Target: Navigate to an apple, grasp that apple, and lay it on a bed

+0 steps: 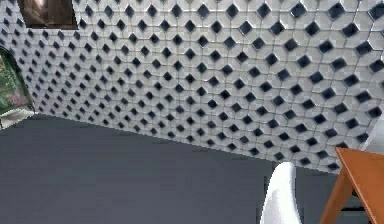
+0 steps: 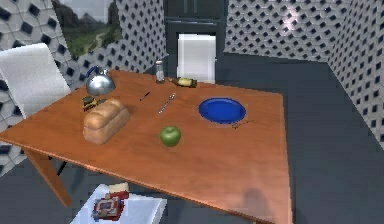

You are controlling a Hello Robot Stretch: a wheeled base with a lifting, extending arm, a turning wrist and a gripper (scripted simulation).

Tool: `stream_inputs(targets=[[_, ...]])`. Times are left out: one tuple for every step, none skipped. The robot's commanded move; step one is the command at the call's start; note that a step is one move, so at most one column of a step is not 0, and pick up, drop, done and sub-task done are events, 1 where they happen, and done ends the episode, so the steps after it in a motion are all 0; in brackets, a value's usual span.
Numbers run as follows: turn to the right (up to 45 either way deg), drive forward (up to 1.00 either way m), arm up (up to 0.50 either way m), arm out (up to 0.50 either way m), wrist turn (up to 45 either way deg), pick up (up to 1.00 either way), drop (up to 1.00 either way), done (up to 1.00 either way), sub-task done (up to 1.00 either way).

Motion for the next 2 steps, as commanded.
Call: stream_inputs(targets=[[0.0,0.00,0.50,0.00,0.0,0.00,0.00,0.00,0.00],[0.0,0.00,0.38,0.00,0.0,0.00,0.00,0.00,0.00]])
